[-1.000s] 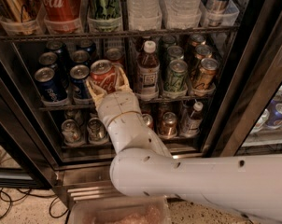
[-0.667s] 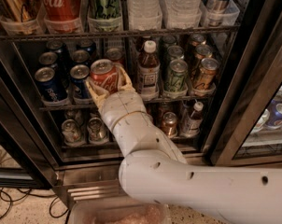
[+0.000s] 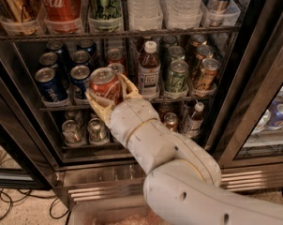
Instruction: Pick coke can from middle shelf of fridge
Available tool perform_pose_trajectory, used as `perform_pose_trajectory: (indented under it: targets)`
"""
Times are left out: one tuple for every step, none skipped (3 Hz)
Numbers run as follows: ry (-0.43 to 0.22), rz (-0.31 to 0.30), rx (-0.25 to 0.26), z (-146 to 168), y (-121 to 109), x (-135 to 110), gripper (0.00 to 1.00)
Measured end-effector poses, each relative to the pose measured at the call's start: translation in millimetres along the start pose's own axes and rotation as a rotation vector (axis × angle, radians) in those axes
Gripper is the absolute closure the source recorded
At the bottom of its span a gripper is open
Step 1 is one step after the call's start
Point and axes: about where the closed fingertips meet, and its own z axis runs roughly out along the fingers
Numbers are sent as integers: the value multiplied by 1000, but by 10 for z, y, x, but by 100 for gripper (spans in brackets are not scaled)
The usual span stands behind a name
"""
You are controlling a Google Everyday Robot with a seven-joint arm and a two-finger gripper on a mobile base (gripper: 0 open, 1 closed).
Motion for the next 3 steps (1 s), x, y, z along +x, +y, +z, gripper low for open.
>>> perform_pose_trajectory:
  targets:
    - [-16,-6,55,-214,19,-9,100]
    - [-9,11,98,-235,-67,20,100]
    - [-9,12,98,-234,-68,20,100]
